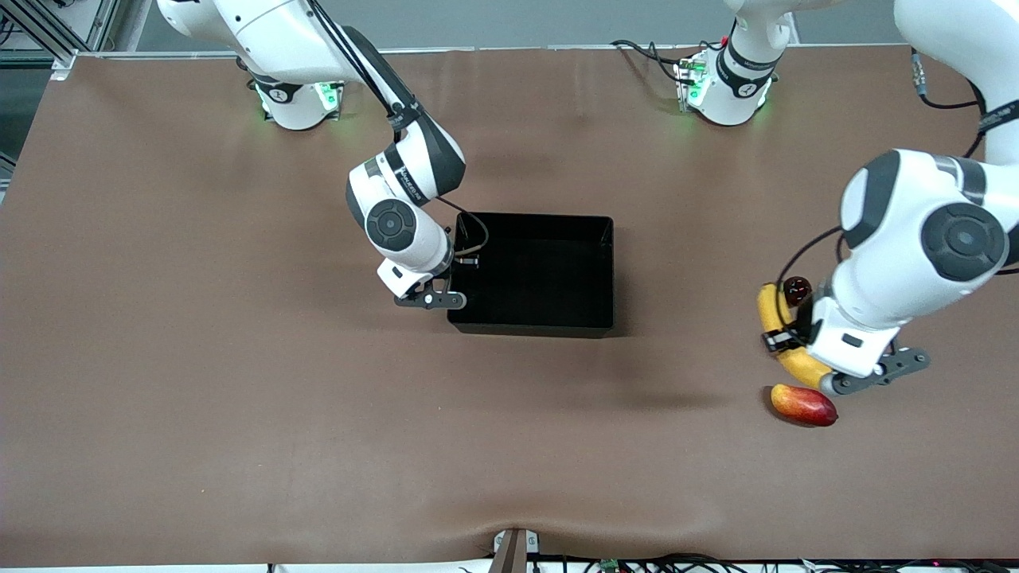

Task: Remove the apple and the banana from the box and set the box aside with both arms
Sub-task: 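Carry the banana toward the fruits while the right gripper grips the box rim, then place the banana beside the apples while the right gripper drags the box away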

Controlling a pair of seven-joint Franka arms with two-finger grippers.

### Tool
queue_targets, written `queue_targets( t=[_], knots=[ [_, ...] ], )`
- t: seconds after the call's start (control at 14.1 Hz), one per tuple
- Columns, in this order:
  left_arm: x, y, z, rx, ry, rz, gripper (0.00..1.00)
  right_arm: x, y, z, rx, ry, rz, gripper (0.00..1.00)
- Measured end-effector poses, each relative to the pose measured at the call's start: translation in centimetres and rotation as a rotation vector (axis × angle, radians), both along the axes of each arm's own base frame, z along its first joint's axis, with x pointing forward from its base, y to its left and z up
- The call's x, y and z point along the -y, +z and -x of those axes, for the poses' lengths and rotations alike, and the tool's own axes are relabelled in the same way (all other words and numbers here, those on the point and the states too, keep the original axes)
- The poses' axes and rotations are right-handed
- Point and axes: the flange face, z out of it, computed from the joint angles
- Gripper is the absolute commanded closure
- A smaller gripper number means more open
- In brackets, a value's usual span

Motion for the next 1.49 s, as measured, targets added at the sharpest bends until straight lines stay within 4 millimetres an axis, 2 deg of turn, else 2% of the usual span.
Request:
queue_targets(
  t=[0.07,0.64,0.71,0.85,1.07,1.21,1.35,1.49],
  knots=[
    [-1.4,-1.0,0.0,-0.020,-0.005,-0.002,1.00,0.1,0.0,-0.1,0.000,-0.004,0.001,1.00],
    [-7.7,-10.0,-0.6,-0.086,-0.113,0.035,1.00,0.4,0.7,-0.7,-0.012,-0.037,0.012,1.00],
    [-7.8,-11.1,-0.7,-0.087,-0.124,0.044,1.00,0.7,1.3,-1.1,-0.030,-0.046,0.019,1.00],
    [-6.1,-13.6,-0.7,-0.096,-0.153,0.059,1.00,2.0,3.5,-2.4,-0.052,-0.067,0.022,1.00],
    [-2.2,-18.6,-0.2,-0.111,-0.284,-0.014,1.00,5.9,6.4,-4.6,-0.052,-0.130,0.015,1.00],
    [-0.7,-21.2,0.6,-0.103,-0.339,-0.033,1.00,9.3,7.5,-6.3,-0.048,-0.163,0.005,1.00],
    [-0.2,-22.1,1.4,-0.107,-0.357,-0.033,1.00,13.2,7.8,-7.8,-0.056,-0.167,-0.004,1.00],
    [0.6,-22.5,2.3,-0.122,-0.373,-0.030,1.00,18.1,8.0,-9.1,-0.071,-0.154,-0.017,1.00]
  ],
)
